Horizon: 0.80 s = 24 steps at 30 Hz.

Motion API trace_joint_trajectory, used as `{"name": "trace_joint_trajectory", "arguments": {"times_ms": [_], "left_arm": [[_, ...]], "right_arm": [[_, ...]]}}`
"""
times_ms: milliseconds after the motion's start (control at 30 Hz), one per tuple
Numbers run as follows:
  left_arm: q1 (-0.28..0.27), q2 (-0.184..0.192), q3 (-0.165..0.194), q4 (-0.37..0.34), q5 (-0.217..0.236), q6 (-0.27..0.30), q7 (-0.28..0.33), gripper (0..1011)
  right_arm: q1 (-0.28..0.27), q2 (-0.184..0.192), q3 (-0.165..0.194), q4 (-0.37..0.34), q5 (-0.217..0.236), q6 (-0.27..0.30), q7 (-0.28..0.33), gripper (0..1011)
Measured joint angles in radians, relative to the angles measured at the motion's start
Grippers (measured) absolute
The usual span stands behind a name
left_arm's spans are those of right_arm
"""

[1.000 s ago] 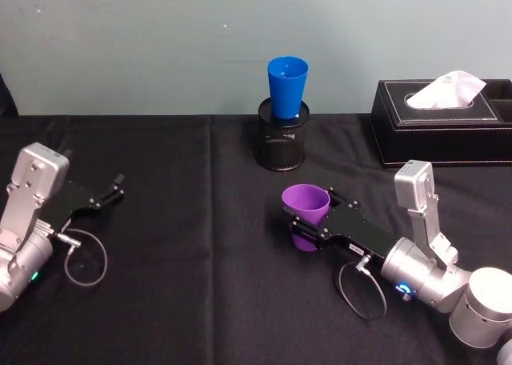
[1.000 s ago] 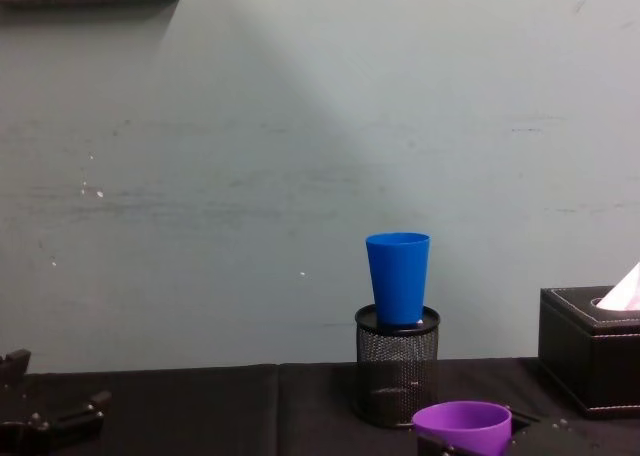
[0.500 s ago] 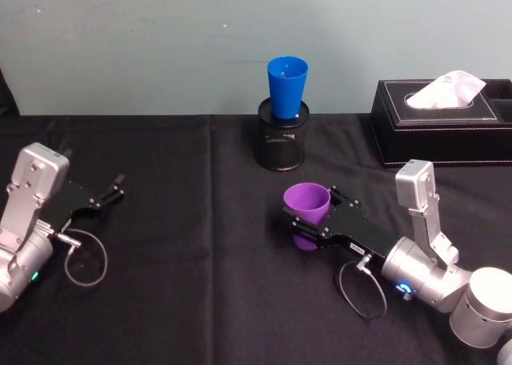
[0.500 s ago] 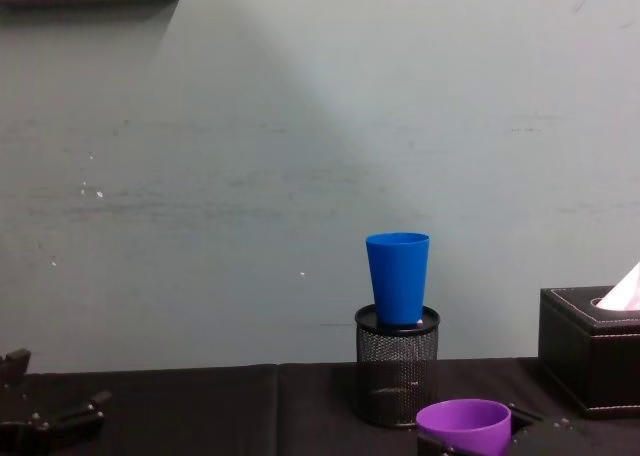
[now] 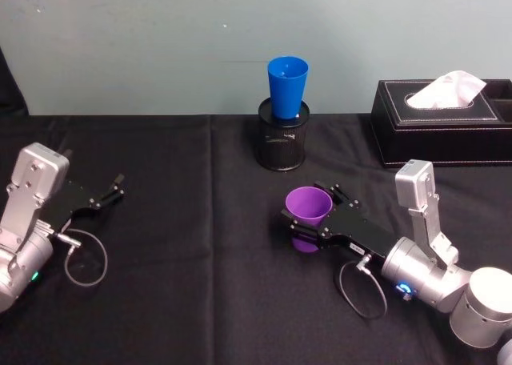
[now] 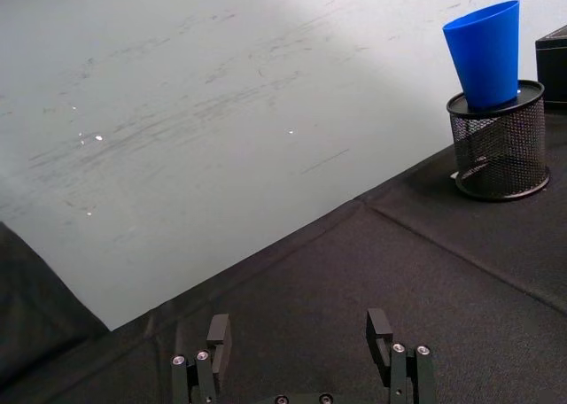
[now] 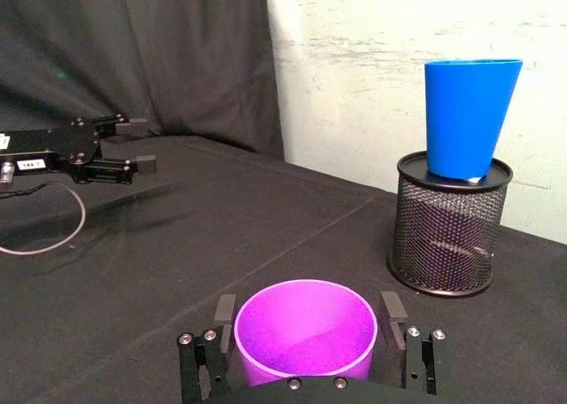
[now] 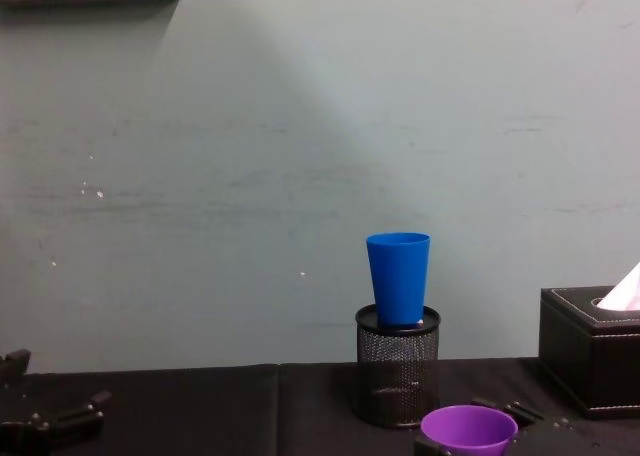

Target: Pick up one cup with a gripper and tap it against the other cup.

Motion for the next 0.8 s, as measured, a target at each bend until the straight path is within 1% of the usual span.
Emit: {"name": "trace_joint_trajectory", "arguments": {"times_ms": [233,367,467,500,533,567,633,767,800], "left_arm": [[0.000,0.000,0.000,0.000,0.000,0.000,0.000,1000],[0.000,0.000,0.000,0.000,0.000,0.000,0.000,1000],[0.000,0.000,0.000,0.000,0.000,0.000,0.000,1000],[0.000,0.000,0.000,0.000,0.000,0.000,0.000,1000],[0.000,0.000,0.000,0.000,0.000,0.000,0.000,1000],[0.000,0.000,0.000,0.000,0.000,0.000,0.000,1000],[0.000,0.000,0.000,0.000,0.000,0.000,0.000,1000],[0.000,0.000,0.000,0.000,0.000,0.000,0.000,1000],[0.000,0.000,0.000,0.000,0.000,0.000,0.000,1000]], "right_arm": [[0.000,0.000,0.000,0.000,0.000,0.000,0.000,1003],[-0.013,0.004,0.009,-0.028,-0.014,-0.004,-0.026,1003],[-0.026,0.003,0.022,-0.052,-0.021,-0.034,-0.040,1003],[-0.032,0.001,0.029,-0.063,-0.022,-0.052,-0.045,1003],[-0.032,0.001,0.029,-0.063,-0.022,-0.052,-0.045,1003],[-0.039,-0.002,0.037,-0.076,-0.024,-0.069,-0.051,1003],[-0.047,-0.004,0.045,-0.093,-0.029,-0.082,-0.064,1003],[-0.074,-0.013,0.069,-0.149,-0.069,-0.097,-0.136,1003],[-0.087,-0.018,0.080,-0.176,-0.095,-0.095,-0.183,1003]]}}
